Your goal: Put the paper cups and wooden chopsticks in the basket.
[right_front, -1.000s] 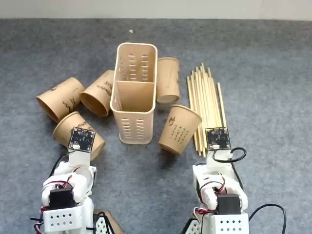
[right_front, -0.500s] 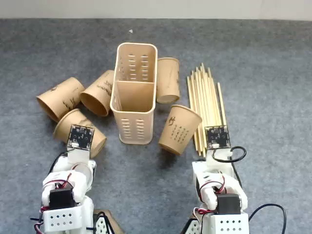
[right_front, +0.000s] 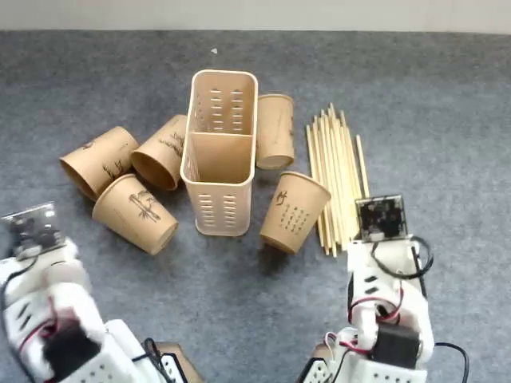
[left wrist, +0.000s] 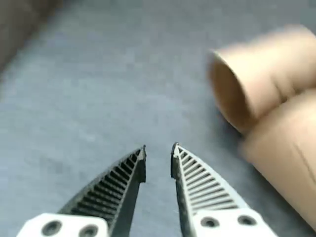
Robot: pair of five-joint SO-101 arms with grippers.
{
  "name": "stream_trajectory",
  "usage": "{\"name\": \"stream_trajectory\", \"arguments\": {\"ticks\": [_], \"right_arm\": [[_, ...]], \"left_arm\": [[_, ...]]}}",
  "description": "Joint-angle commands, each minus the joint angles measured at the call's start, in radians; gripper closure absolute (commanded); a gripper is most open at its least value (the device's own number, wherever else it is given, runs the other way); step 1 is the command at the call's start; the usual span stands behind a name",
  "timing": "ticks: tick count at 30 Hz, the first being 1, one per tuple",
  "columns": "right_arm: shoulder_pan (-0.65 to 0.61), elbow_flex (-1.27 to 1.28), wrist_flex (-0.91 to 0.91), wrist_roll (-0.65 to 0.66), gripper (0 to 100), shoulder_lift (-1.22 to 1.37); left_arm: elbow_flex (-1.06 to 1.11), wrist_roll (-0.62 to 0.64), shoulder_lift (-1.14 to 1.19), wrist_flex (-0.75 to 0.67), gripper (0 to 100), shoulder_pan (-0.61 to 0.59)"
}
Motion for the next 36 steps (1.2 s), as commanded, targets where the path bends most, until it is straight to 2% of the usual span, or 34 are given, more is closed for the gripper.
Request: {"name": "stream_trajectory", "arguments": {"ticks": [1,6,10,14,17,25,31,36], "right_arm": [[-0.041,-0.18,-0.036,-0.123,87.2,0.298],[-0.101,-0.423,-0.051,-0.259,85.6,0.67],[-0.165,-0.615,-0.038,-0.342,85.6,0.889],[-0.255,-0.731,0.013,-0.411,85.6,1.046],[-0.295,-0.74,0.008,-0.443,85.6,1.096],[-0.303,-0.697,0.005,-0.443,85.6,1.107],[-0.302,-0.561,-0.099,-0.439,85.6,1.106],[-0.302,-0.475,-0.186,-0.437,85.6,1.106]], "left_arm": [[-0.283,-0.095,0.081,-0.021,88,-0.117],[-0.61,-0.163,0.484,0.078,84,-0.163],[-0.951,-0.155,0.923,0.216,79,-0.124],[-1.199,-0.077,1.29,0.334,79,-0.058],[-1.316,-0.035,1.474,0.377,79,-0.022],[-1.388,0.104,1.71,0.385,79,0.101],[-1.389,0.224,1.741,0.334,79,0.225],[-1.377,0.245,1.747,0.279,79,0.245]]}}
